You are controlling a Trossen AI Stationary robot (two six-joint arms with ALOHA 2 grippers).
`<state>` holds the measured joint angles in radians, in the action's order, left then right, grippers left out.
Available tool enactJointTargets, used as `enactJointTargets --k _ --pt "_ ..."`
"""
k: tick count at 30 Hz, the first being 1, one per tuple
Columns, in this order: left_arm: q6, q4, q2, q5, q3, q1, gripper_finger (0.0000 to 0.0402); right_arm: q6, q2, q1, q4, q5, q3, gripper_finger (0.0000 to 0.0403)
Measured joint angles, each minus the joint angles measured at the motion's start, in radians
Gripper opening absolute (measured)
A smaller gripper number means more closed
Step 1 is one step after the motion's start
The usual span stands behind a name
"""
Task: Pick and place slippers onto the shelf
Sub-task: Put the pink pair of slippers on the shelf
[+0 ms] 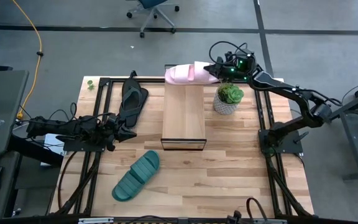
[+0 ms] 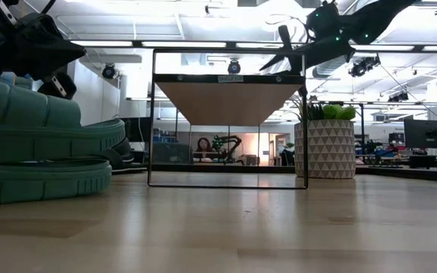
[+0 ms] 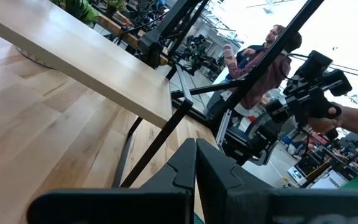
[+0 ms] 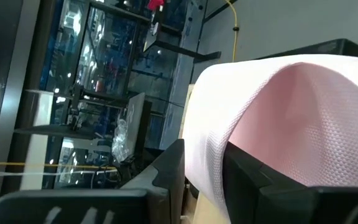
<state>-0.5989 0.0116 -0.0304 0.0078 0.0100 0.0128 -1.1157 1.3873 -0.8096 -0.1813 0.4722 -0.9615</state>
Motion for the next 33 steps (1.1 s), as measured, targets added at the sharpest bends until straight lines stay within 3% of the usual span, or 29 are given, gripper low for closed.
enactJointTargets --k 27,33 --pt "0.0 0.0 0.0 -0.001 0.0 0.0 0.0001 -0.028 0.021 0.043 -0.063 0.007 0.0 0.0081" --pt "-0.011 0.022 0.0 -0.112 0.0 0.0 0.0001 -0.018 0.021 0.045 -0.059 -0.004 0.0 0.0081"
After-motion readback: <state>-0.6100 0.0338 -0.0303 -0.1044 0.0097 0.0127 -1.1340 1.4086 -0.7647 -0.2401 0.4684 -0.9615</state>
